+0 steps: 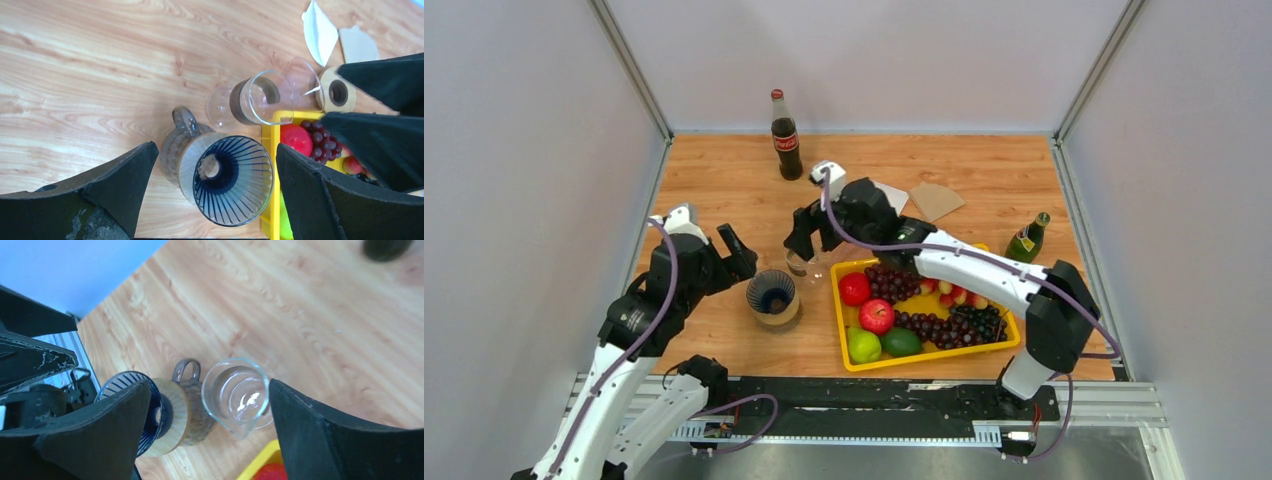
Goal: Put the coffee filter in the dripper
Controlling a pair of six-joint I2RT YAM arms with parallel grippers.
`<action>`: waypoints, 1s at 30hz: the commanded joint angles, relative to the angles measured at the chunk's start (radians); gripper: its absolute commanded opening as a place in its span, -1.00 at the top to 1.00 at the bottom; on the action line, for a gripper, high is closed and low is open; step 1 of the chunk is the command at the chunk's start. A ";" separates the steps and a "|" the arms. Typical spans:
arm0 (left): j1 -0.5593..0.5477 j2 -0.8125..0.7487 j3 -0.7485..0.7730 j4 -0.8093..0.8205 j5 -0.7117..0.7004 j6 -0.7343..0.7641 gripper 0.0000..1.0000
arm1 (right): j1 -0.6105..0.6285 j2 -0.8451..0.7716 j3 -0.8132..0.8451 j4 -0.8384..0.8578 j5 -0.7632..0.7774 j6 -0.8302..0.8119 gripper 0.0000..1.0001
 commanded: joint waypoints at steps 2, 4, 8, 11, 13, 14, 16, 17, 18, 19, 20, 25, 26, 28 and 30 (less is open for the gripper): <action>0.005 -0.028 0.050 0.026 -0.123 0.055 -1.00 | -0.115 -0.170 -0.070 0.060 0.021 0.017 -0.97; 0.005 -0.024 0.045 0.039 -0.176 0.055 -1.00 | -0.174 -0.204 -0.105 0.060 0.011 0.007 -1.00; 0.006 0.012 0.021 0.086 -0.243 0.048 -1.00 | -0.292 -0.243 -0.163 0.060 -0.044 0.001 -1.00; 0.009 0.068 0.023 0.101 -0.274 0.037 -1.00 | -0.358 -0.244 -0.196 0.060 -0.098 -0.008 -1.00; 0.024 0.099 0.020 0.122 -0.282 0.037 -1.00 | -0.381 -0.228 -0.203 0.060 -0.135 -0.028 -1.00; 0.036 0.121 0.018 0.144 -0.263 0.038 -1.00 | -0.385 -0.217 -0.205 0.060 -0.149 -0.032 -1.00; 0.093 0.150 0.007 0.181 -0.193 0.042 -1.00 | -0.388 -0.183 -0.201 0.060 -0.185 -0.055 -1.00; 0.140 0.160 -0.003 0.193 -0.167 0.044 -1.00 | -0.390 -0.162 -0.196 0.060 -0.199 -0.066 -0.99; 0.164 0.176 -0.010 0.216 -0.116 0.043 -1.00 | -0.390 -0.143 -0.187 0.060 -0.215 -0.071 -0.98; 0.204 0.183 -0.022 0.236 -0.097 0.043 -1.00 | -0.391 -0.120 -0.176 0.060 -0.225 -0.071 -0.97; 0.233 0.193 -0.032 0.243 -0.072 0.042 -1.00 | -0.390 -0.095 -0.161 0.058 -0.244 -0.067 -0.94; 0.270 0.205 -0.051 0.245 -0.068 0.058 -1.00 | -0.391 0.034 -0.095 0.036 -0.355 -0.050 -0.76; 0.273 0.204 -0.056 0.241 -0.076 0.060 -1.00 | -0.390 0.056 -0.085 0.033 -0.375 -0.053 -0.72; 0.278 0.197 -0.068 0.232 -0.078 0.066 -1.00 | -0.391 0.094 -0.063 0.022 -0.399 -0.069 -0.65; 0.277 0.188 -0.083 0.231 -0.073 0.067 -1.00 | -0.391 0.125 -0.038 0.009 -0.415 -0.081 -0.59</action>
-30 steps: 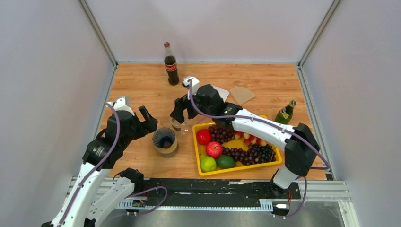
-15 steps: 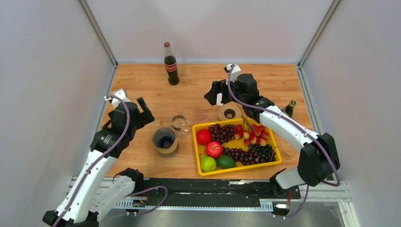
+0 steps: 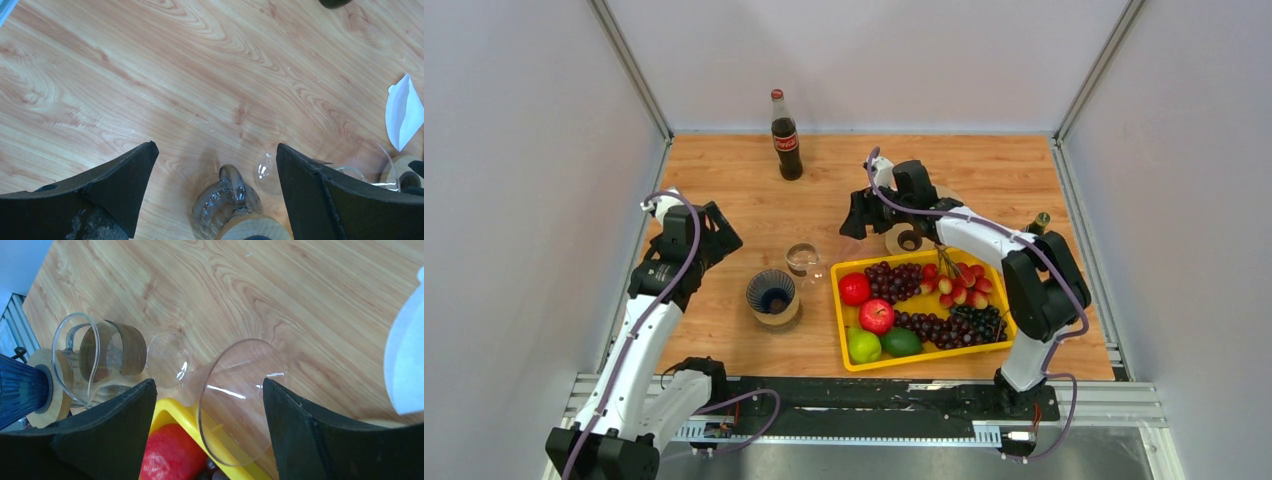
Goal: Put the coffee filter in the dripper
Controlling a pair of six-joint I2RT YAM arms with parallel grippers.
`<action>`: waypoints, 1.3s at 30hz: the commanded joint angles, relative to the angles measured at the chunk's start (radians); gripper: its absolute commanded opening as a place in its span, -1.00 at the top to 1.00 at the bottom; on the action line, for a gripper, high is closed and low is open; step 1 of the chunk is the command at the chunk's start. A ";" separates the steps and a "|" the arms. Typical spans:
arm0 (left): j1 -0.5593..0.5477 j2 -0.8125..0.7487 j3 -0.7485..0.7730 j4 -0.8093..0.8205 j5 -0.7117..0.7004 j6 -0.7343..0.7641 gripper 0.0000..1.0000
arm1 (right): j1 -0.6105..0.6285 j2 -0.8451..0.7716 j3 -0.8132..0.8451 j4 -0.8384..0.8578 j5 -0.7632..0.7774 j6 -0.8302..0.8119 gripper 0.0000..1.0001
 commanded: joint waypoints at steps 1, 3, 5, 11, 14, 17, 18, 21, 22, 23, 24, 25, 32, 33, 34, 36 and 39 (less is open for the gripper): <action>0.010 -0.024 -0.028 0.029 0.021 0.024 -1.00 | 0.002 0.051 0.085 0.001 -0.095 -0.030 -0.56; 0.012 -0.030 -0.039 0.029 0.030 0.021 -1.00 | 0.003 0.074 0.094 -0.007 -0.118 -0.025 -0.49; 0.011 -0.027 -0.044 0.024 0.035 0.019 -1.00 | 0.004 0.091 0.095 -0.010 -0.141 -0.015 -0.40; 0.011 -0.020 -0.044 0.016 0.039 0.018 -1.00 | 0.018 0.112 0.074 -0.019 -0.148 -0.005 -0.16; 0.011 -0.018 -0.044 0.010 0.046 0.012 -1.00 | 0.024 0.118 0.068 -0.025 -0.149 -0.023 -0.02; 0.012 -0.020 -0.047 0.008 0.057 0.008 -1.00 | 0.029 0.127 0.071 -0.035 -0.156 -0.035 0.18; 0.012 -0.022 -0.049 0.006 0.058 0.008 -1.00 | 0.032 0.128 0.071 -0.038 -0.157 -0.038 0.22; 0.010 -0.027 -0.051 0.004 0.057 0.008 -1.00 | 0.042 0.128 0.069 -0.042 -0.157 -0.048 0.35; 0.011 -0.027 -0.050 0.002 0.059 0.008 -1.00 | 0.046 0.127 0.068 -0.044 -0.151 -0.050 0.42; 0.011 -0.028 -0.047 0.000 0.058 0.008 -1.00 | 0.049 0.126 0.067 -0.045 -0.144 -0.050 0.48; 0.012 -0.030 -0.046 -0.001 0.062 0.007 -1.00 | 0.052 0.124 0.067 -0.046 -0.139 -0.049 0.55; 0.012 -0.031 -0.045 -0.003 0.064 0.008 -1.00 | 0.054 0.122 0.067 -0.045 -0.138 -0.049 0.60; 0.012 -0.041 -0.047 -0.006 0.076 0.008 -1.00 | 0.061 0.073 0.074 -0.053 -0.090 -0.074 0.97; 0.012 -0.042 -0.047 -0.007 0.077 0.006 -1.00 | 0.061 0.061 0.076 -0.055 -0.075 -0.082 1.00; 0.012 -0.045 -0.047 -0.009 0.078 0.007 -1.00 | 0.061 0.044 0.077 -0.057 -0.057 -0.091 1.00; 0.012 -0.050 -0.047 -0.010 0.082 0.007 -1.00 | 0.063 0.011 0.079 -0.061 -0.017 -0.112 1.00; 0.011 -0.058 -0.046 -0.013 0.099 0.009 -1.00 | 0.074 -0.048 0.080 -0.073 0.055 -0.161 1.00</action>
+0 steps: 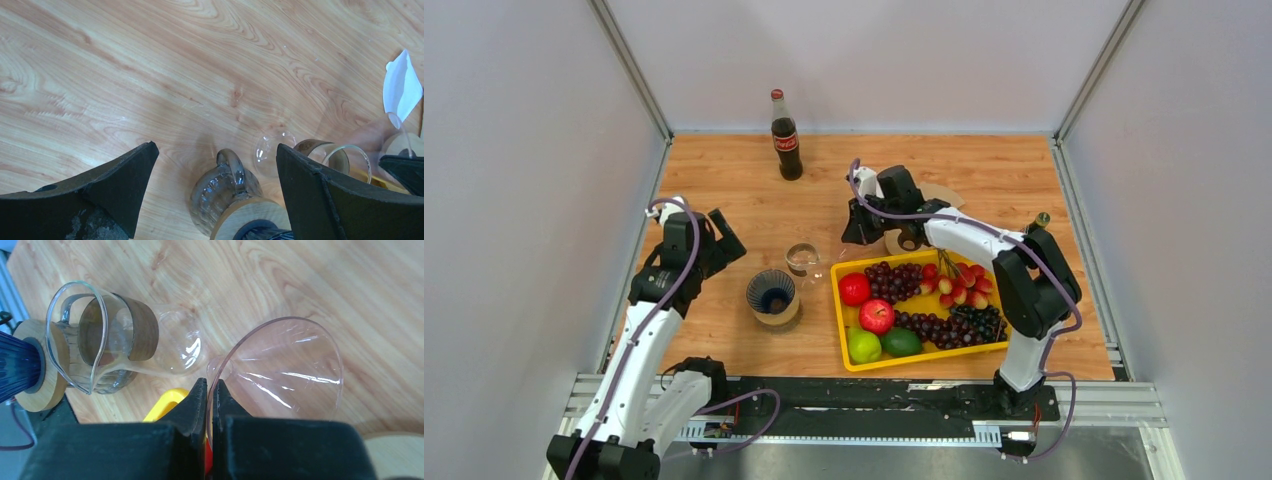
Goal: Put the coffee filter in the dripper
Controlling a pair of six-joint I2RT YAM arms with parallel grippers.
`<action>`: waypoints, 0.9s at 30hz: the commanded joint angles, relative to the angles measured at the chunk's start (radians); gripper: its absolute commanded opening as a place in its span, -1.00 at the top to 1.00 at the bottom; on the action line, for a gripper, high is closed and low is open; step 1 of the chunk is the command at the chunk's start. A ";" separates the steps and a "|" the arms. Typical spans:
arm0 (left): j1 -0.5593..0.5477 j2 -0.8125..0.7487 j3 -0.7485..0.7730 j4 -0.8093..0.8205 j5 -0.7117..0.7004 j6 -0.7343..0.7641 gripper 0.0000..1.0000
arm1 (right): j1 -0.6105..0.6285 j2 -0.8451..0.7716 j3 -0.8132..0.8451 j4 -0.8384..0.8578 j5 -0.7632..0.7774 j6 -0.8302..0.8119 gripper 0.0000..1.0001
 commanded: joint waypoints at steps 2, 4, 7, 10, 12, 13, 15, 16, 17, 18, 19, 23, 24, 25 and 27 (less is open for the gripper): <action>0.005 -0.029 0.003 -0.015 0.035 0.007 -1.00 | 0.027 -0.166 0.030 -0.001 0.159 -0.128 1.00; 0.006 -0.039 0.007 -0.029 0.043 0.007 -1.00 | 0.056 -0.207 0.038 -0.018 0.223 -0.215 1.00; 0.006 -0.057 0.007 -0.042 0.051 0.003 -1.00 | 0.128 -0.266 0.048 -0.030 0.323 -0.343 1.00; 0.006 -0.081 -0.005 -0.039 0.078 -0.003 -1.00 | 0.208 -0.315 0.055 -0.033 0.365 -0.468 1.00; 0.005 -0.094 -0.011 -0.039 0.099 -0.010 -1.00 | 0.262 -0.342 0.066 -0.034 0.372 -0.529 1.00; 0.005 -0.097 -0.014 -0.042 0.106 -0.013 -1.00 | 0.281 -0.352 0.075 -0.036 0.364 -0.550 1.00; 0.006 -0.111 -0.017 -0.050 0.114 -0.017 -1.00 | 0.329 -0.371 0.082 -0.038 0.341 -0.612 1.00; 0.006 -0.120 -0.018 -0.054 0.114 -0.018 -1.00 | 0.354 -0.381 0.083 -0.037 0.336 -0.643 1.00; 0.006 -0.125 -0.018 -0.063 0.111 -0.020 -1.00 | 0.383 -0.389 0.087 -0.037 0.335 -0.673 1.00; 0.006 -0.132 -0.018 -0.069 0.104 -0.021 -1.00 | 0.407 -0.396 0.089 -0.037 0.331 -0.699 1.00; 0.006 -0.136 -0.018 -0.079 0.100 -0.021 -1.00 | 0.428 -0.401 0.092 -0.037 0.323 -0.715 1.00; 0.006 -0.164 -0.018 -0.099 0.091 -0.024 -1.00 | 0.456 -0.408 0.123 -0.037 0.324 -0.709 1.00; 0.006 -0.172 -0.019 -0.101 0.091 -0.025 -1.00 | 0.456 -0.408 0.125 -0.036 0.334 -0.709 1.00; 0.006 -0.178 -0.021 -0.103 0.091 -0.026 -1.00 | 0.457 -0.406 0.128 -0.036 0.351 -0.705 1.00; 0.005 -0.185 -0.024 -0.103 0.092 -0.028 -1.00 | 0.455 -0.392 0.133 -0.036 0.397 -0.690 1.00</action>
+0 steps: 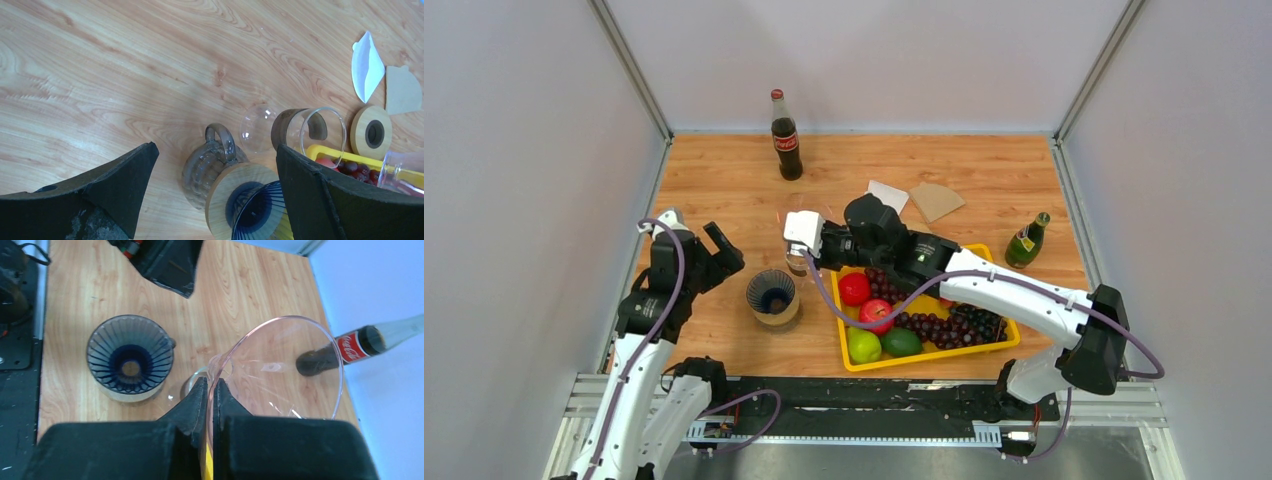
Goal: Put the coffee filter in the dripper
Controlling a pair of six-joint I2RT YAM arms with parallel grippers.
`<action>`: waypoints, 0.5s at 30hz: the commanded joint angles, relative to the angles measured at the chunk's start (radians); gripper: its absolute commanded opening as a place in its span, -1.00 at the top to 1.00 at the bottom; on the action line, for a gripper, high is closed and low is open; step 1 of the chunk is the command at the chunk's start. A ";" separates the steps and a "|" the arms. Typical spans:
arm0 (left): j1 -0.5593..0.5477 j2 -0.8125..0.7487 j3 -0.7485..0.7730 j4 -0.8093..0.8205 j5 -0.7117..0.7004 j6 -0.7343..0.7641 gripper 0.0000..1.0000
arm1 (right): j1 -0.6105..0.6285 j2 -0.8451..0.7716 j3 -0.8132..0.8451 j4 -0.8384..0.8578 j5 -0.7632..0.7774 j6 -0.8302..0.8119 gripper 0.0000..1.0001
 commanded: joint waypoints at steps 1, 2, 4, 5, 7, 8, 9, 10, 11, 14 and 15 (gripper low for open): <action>0.005 -0.022 -0.006 -0.011 0.002 -0.015 -1.00 | -0.007 -0.017 0.061 0.043 0.088 -0.026 1.00; 0.005 -0.019 -0.006 -0.011 0.004 -0.016 -1.00 | -0.008 -0.010 0.058 0.043 0.098 -0.026 1.00; 0.005 -0.015 -0.007 -0.013 0.005 -0.016 -1.00 | -0.009 0.000 0.053 0.043 0.105 -0.026 1.00; 0.006 -0.014 -0.007 -0.011 0.006 -0.016 -1.00 | -0.011 0.004 0.055 0.044 0.110 -0.019 1.00; 0.005 -0.007 -0.007 -0.010 0.008 -0.015 -1.00 | -0.031 0.017 0.059 0.044 0.124 0.015 1.00; 0.005 -0.002 -0.008 -0.009 0.011 -0.015 -1.00 | -0.053 0.024 0.063 0.044 0.129 0.046 1.00; 0.005 0.001 -0.007 -0.007 0.013 -0.013 -1.00 | -0.089 0.030 0.064 0.045 0.130 0.082 1.00; 0.005 0.007 -0.007 -0.006 0.017 -0.012 -1.00 | -0.123 0.036 0.064 0.046 0.123 0.122 1.00; 0.005 0.011 -0.007 -0.004 0.020 -0.011 -1.00 | -0.160 0.042 0.061 0.046 0.097 0.167 1.00; 0.005 0.030 -0.008 0.007 0.034 -0.007 -1.00 | -0.268 0.060 0.039 0.047 -0.037 0.295 1.00; 0.005 0.037 -0.008 0.017 0.044 -0.005 -1.00 | -0.295 0.066 0.027 0.050 -0.066 0.323 1.00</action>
